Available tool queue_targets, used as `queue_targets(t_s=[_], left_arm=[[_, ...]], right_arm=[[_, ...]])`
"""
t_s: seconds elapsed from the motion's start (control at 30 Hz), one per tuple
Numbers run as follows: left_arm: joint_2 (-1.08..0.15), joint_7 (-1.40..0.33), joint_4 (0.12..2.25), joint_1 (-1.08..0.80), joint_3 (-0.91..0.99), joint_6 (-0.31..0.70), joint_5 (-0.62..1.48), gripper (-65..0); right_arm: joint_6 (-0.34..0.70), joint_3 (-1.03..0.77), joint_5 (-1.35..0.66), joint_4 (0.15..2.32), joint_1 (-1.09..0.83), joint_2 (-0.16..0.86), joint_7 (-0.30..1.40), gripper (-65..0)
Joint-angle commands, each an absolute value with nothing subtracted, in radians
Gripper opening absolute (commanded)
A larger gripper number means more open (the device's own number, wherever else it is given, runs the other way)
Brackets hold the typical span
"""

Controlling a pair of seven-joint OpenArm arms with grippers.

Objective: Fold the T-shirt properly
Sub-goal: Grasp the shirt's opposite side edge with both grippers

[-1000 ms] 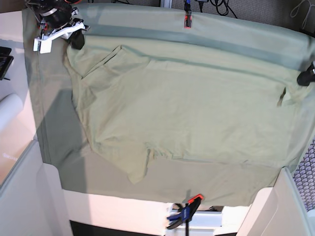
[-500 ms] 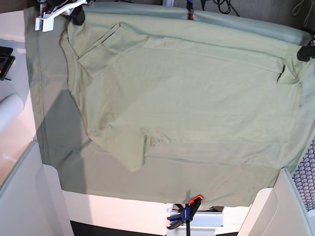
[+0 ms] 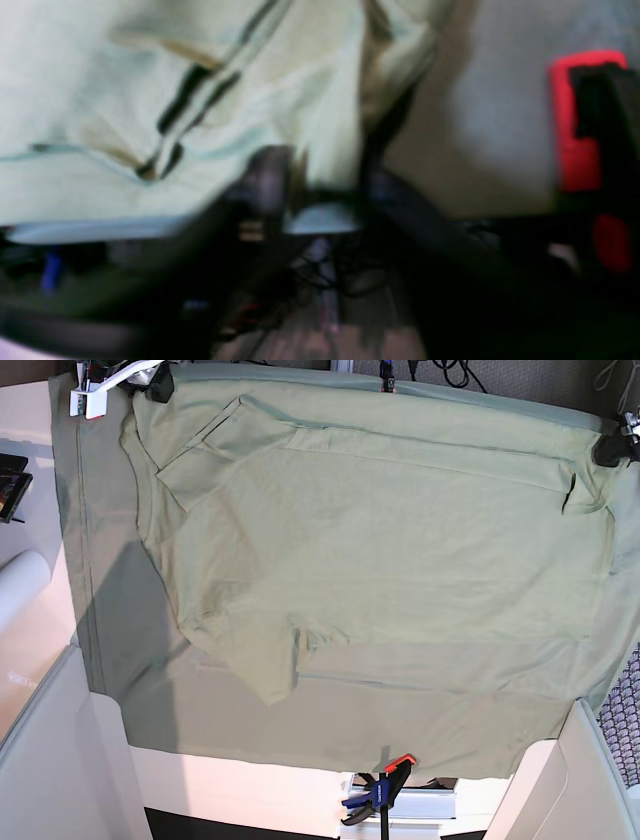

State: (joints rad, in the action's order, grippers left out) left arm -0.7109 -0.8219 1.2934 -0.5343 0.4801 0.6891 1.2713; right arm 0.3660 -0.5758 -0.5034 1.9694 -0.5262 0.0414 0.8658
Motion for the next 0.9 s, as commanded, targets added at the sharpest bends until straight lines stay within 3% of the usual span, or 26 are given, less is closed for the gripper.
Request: queue_targets(t_s=[0.0,0.27,0.43,0.67,0.87], left_arm=[[-0.735,-0.808,1.304,-0.535,0.495,0.698,1.281,-32.1],[-0.738,-0.866,1.305,-0.535,0.626,0.698,1.352,-31.9],[-0.766,-0.865,1.352,-0.535,0.648,0.698,1.367,-31.9],[-0.765,-0.827,1.512,-0.530,0.648,0.698,1.305,-31.9],[-0.785,-0.826,1.549,-0.530,0.647,0.698,1.265,-31.9]], right_arm=[[0.365,-0.583,-0.508,1.988,-0.530,0.051,0.849,-30.4],[0.363,-0.721,-0.559,1.992,-0.517,0.053,0.833,-29.9],[0.363,-0.773,-0.553,1.991,-0.414,0.078,0.807,-29.8],[0.363,-0.699,-0.474,1.910,-0.132,0.108,0.739,-29.8],[0.340,-0.584,-0.343,1.534,0.227,0.122,0.674,-29.8]])
